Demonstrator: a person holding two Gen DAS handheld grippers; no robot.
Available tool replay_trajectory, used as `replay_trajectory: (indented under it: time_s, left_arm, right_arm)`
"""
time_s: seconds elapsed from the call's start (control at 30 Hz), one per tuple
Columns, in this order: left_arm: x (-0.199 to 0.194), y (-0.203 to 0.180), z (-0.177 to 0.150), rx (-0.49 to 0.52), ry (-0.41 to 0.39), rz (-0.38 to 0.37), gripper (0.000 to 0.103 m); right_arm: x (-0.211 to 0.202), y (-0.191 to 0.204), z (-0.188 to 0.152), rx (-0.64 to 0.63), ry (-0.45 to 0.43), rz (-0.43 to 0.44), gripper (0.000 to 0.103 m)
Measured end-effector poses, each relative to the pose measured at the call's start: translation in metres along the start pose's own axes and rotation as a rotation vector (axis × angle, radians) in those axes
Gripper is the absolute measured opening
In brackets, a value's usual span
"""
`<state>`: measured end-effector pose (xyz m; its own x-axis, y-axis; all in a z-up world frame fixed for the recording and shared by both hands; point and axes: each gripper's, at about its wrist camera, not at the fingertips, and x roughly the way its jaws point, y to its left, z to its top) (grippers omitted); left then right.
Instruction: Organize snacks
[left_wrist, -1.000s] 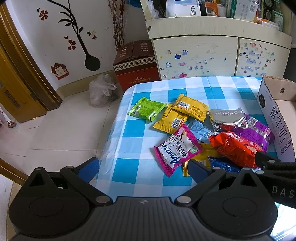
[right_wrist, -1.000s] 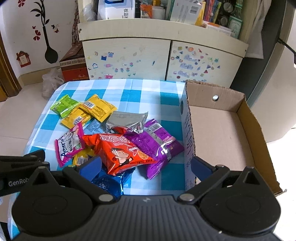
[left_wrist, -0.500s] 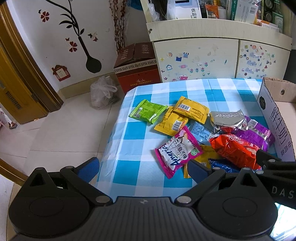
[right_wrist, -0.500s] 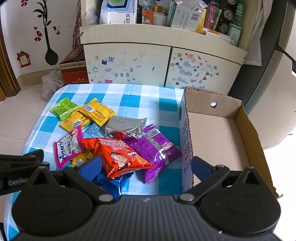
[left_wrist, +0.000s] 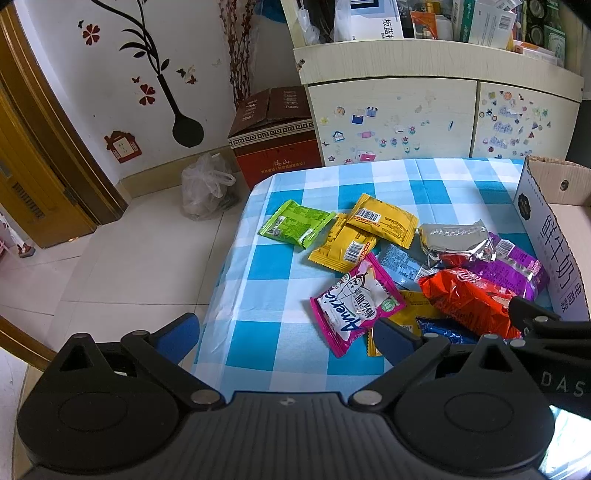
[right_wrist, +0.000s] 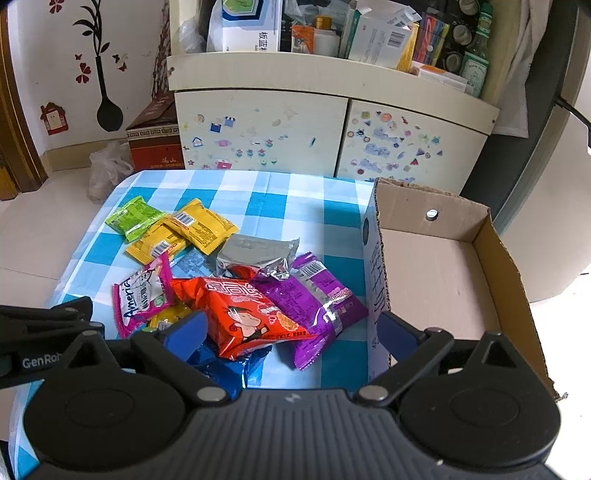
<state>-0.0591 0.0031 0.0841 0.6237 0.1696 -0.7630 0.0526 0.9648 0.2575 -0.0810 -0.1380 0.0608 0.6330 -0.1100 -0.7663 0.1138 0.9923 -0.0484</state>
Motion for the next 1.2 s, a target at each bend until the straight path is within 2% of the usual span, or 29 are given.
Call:
replay_trajectory:
  time_s: [0.3,0.43,0.6,0.73,0.87,1.07,1.2]
  left_arm:
    - [-0.002,0.002,0.000,-0.010,-0.007,-0.017,0.102]
    - [-0.003,0.007,0.004,-0.046,-0.008,-0.057,0.101]
    - [-0.006,0.013,0.011,-0.083,-0.014,-0.117,0.101]
    - [-0.010,0.025,0.025,-0.134,-0.025,-0.217,0.102]
    - [-0.010,0.039,0.039,-0.163,-0.069,-0.209,0.102]
    - [0.012,0.051,0.045,-0.158,-0.020,-0.238,0.102]
    - [0.034,0.056,0.044,-0.165,0.034,-0.265,0.102]
  right_arm:
    - [-0.003,-0.001,0.001,-0.019,-0.028,0.027,0.095]
    - [-0.004,-0.005,0.002,-0.010,-0.043,0.055,0.093]
    - [-0.009,-0.013,0.007,0.026,-0.067,0.119,0.093]
    - [-0.014,-0.024,0.014,0.059,-0.087,0.184,0.093]
    - [-0.018,-0.036,0.018,0.099,-0.104,0.255,0.093]
    - [-0.015,-0.048,0.019,0.149,-0.082,0.347,0.092]
    - [-0.001,-0.054,0.020,0.179,-0.024,0.424,0.087]
